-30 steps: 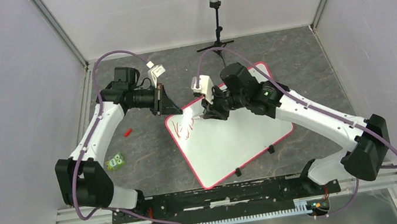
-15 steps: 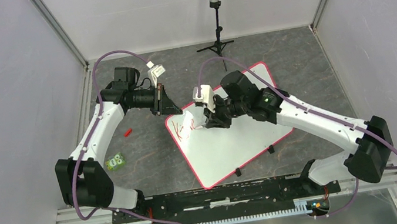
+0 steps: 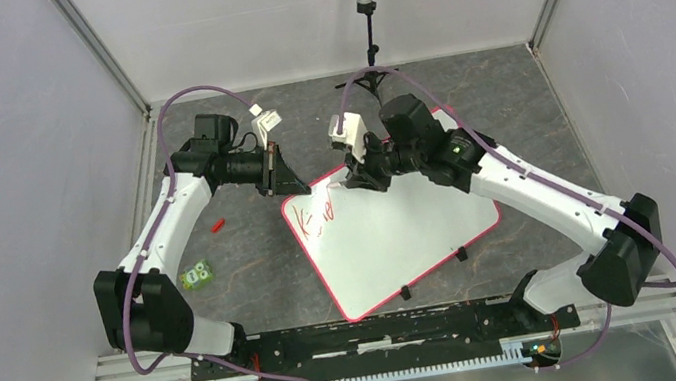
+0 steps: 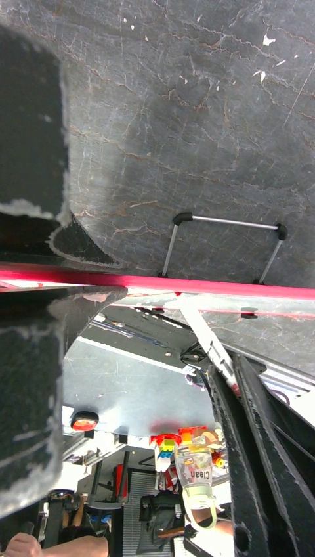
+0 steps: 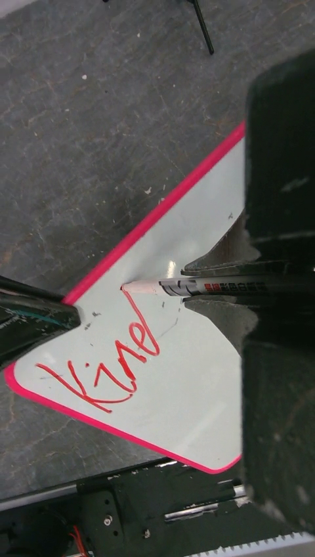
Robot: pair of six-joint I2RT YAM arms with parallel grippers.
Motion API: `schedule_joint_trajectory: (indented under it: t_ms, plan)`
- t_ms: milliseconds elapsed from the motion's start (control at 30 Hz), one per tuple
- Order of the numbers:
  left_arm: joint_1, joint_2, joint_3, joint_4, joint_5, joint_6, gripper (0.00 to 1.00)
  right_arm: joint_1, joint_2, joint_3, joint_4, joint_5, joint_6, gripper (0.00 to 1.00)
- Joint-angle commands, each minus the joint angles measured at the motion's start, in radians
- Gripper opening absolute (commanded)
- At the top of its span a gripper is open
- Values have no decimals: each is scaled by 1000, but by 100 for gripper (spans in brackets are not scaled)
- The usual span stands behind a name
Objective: Write a sentence on the whiteboard
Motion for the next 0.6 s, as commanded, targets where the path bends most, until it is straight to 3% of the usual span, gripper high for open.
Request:
schedule_joint_trajectory:
  t_ms: [0, 200, 567]
  plan:
    - [-3, -18, 9, -10, 0, 21, 2, -22, 38, 74, 30, 28, -17, 0]
    - [-4, -18, 7, -10, -3, 22, 2, -29, 44, 72, 24, 9, -15, 0]
    - [-4, -17, 7, -10, -4, 20, 2, 8, -35, -88, 16, -30, 7, 0]
